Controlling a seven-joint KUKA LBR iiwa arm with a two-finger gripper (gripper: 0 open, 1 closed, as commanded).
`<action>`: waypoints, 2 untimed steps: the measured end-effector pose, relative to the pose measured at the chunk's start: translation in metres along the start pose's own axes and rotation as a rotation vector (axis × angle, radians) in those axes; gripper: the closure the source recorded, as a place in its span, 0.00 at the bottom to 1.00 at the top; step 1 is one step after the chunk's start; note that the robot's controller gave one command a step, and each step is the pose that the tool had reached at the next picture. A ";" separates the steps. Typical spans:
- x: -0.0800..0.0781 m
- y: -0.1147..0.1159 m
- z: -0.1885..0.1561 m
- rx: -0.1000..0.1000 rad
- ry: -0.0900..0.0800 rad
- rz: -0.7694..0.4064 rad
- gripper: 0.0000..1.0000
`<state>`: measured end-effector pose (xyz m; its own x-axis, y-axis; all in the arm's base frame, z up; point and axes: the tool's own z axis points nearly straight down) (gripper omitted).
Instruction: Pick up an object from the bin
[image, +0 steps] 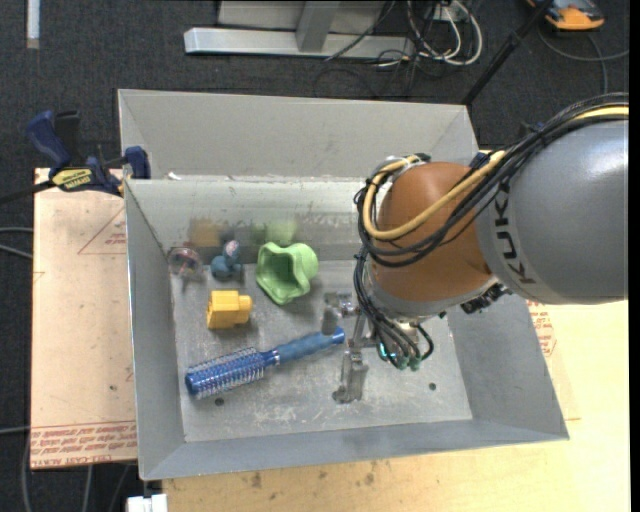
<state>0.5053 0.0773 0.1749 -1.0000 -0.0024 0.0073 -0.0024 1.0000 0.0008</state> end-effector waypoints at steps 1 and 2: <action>-0.043 0.012 0.093 0.000 -0.003 0.032 0.00; -0.043 0.012 0.089 -0.001 -0.007 0.035 1.00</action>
Offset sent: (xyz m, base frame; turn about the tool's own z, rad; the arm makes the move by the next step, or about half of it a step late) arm 0.0426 0.0117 -0.0885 0.0345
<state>0.5478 0.0895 0.0855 -0.9995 0.0324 0.0006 0.0324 0.9995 0.0017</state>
